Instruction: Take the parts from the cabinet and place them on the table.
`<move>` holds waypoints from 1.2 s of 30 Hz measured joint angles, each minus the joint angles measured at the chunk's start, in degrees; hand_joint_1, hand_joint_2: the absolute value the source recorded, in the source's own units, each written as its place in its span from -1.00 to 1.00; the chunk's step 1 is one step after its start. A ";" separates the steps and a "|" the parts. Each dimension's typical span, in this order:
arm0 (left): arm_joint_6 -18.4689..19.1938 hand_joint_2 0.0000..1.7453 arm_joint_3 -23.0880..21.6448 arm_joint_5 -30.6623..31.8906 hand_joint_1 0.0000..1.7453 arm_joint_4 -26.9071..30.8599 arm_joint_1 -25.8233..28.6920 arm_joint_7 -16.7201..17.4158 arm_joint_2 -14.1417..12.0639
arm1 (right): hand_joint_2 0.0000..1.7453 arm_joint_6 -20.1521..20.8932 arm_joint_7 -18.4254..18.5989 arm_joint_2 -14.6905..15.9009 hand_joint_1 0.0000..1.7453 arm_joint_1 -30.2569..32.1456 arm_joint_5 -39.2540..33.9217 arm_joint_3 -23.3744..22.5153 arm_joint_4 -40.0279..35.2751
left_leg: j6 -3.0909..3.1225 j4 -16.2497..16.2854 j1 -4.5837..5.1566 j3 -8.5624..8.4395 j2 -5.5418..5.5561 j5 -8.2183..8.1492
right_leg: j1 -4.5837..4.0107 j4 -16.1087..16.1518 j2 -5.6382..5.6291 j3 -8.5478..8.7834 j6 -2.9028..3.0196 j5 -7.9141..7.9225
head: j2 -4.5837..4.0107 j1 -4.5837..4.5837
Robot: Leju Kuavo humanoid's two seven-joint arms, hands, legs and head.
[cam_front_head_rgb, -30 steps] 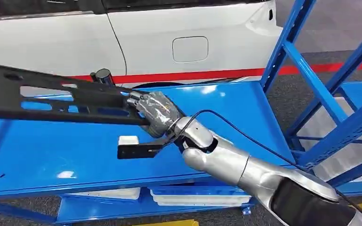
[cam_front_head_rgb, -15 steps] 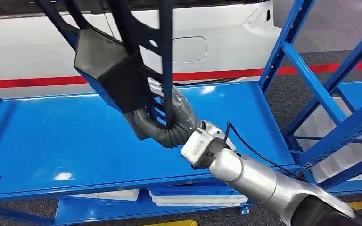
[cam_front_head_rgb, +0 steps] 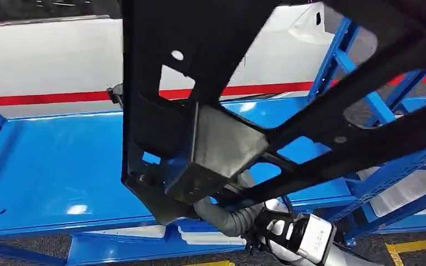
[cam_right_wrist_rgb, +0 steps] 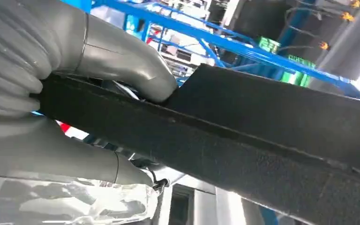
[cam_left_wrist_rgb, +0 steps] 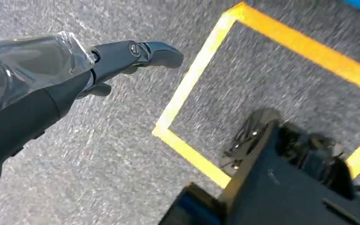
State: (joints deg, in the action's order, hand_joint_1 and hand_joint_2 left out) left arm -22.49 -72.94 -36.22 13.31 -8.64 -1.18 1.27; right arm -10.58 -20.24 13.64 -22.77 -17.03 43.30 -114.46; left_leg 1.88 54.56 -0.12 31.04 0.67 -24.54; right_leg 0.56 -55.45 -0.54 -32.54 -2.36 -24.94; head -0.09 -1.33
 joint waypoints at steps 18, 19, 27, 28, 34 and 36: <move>-2.71 1.00 1.97 -3.01 -1.00 0.00 1.10 -3.85 0.07 | 1.00 -3.41 2.05 -0.02 1.00 6.86 2.77 -0.15 -1.90 | 0.94 -0.64 -0.28 -0.34 -0.39 0.73 | 0.20 -0.24 0.17 -0.24 -0.24 -0.16 | 0.00 0.07; -2.71 1.00 2.01 -3.08 -1.00 -0.02 1.05 -3.58 0.04 | 1.00 -3.62 2.21 -0.02 1.00 6.86 2.80 -0.33 -1.90 | 1.30 -0.80 -0.25 -0.19 -0.32 1.00 | 0.08 -2.16 0.23 -0.97 -0.46 -2.31 | 0.00 -0.11; -2.52 1.00 2.93 -3.17 -1.00 -0.02 1.09 -3.28 0.09 | 1.00 -4.41 2.67 -0.02 1.00 7.13 2.91 -0.52 -1.90 | 1.13 -0.53 -0.25 1.74 -0.31 2.68 | 0.41 -3.01 0.26 3.50 -1.00 -3.73 | 0.00 -0.15; -2.52 1.00 2.97 -3.17 -1.00 -0.02 1.06 -3.26 0.09 | 1.00 -4.41 2.67 -0.02 1.00 7.03 2.95 -0.52 -1.90 | 0.85 -0.36 0.00 1.98 -0.29 2.78 | 0.44 0.98 0.21 6.03 -0.92 -3.88 | 0.00 -0.15; -2.50 1.00 3.19 -3.17 -1.00 -0.02 1.01 -3.04 0.09 | 1.00 -4.67 3.25 -0.02 1.00 7.05 2.16 -0.59 -1.90 | -1.33 2.05 -0.26 3.75 -0.47 0.89 | 0.30 1.13 -0.22 3.72 1.77 -1.66 | 0.00 0.00; -2.49 1.00 3.26 -3.15 -1.00 -0.02 0.82 -3.04 0.09 | 1.00 -4.70 3.32 -0.07 1.00 7.06 2.03 -0.59 -1.90 | -1.89 10.68 -0.32 6.46 -0.44 -5.77 | 0.24 1.10 -0.24 2.48 2.20 -0.72 | 0.00 0.00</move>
State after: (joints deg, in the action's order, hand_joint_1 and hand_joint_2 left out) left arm -24.98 -69.68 -39.36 13.29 -7.82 -4.22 1.36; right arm -15.28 -16.92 13.57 -15.70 -14.99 42.71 -116.37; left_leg -0.02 65.24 -0.45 37.50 0.23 -30.31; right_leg 0.80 -54.36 -0.78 -30.06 -0.16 -25.66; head -0.09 -1.33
